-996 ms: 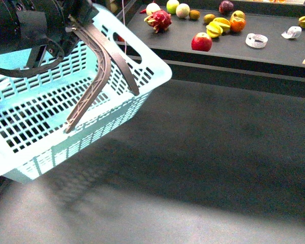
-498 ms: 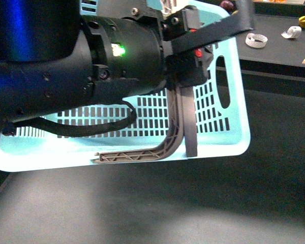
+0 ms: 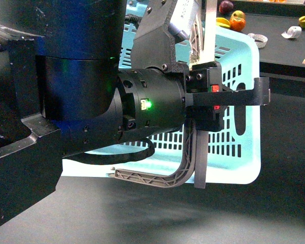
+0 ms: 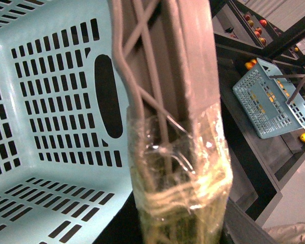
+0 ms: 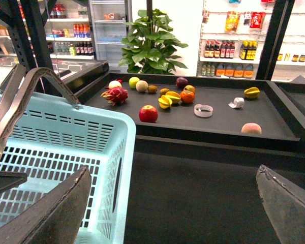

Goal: Pick mango with right arm and hold basket with left

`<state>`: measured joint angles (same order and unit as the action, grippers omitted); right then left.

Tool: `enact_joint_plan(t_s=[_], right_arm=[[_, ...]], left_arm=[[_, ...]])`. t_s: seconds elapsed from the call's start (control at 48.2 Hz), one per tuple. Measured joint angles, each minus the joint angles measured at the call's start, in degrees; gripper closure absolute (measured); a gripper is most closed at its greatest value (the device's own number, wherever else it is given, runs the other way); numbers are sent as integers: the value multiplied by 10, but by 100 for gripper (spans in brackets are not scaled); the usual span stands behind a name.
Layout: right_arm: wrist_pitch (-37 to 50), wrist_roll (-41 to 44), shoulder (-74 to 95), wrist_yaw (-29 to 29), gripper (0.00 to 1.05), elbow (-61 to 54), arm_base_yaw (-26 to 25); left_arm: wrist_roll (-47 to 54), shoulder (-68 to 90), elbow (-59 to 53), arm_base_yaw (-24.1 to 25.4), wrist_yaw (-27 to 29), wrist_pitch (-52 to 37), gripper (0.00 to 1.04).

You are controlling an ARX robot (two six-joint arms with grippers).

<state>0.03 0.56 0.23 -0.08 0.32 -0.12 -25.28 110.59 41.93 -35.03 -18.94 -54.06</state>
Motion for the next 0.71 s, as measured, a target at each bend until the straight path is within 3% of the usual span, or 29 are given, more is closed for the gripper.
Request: enact_joint_plan(t_s=[0.705], right_arm=[[0,0,0,0,8,0,0]], left_arm=[[7,0,2,-3,13,-6,89]])
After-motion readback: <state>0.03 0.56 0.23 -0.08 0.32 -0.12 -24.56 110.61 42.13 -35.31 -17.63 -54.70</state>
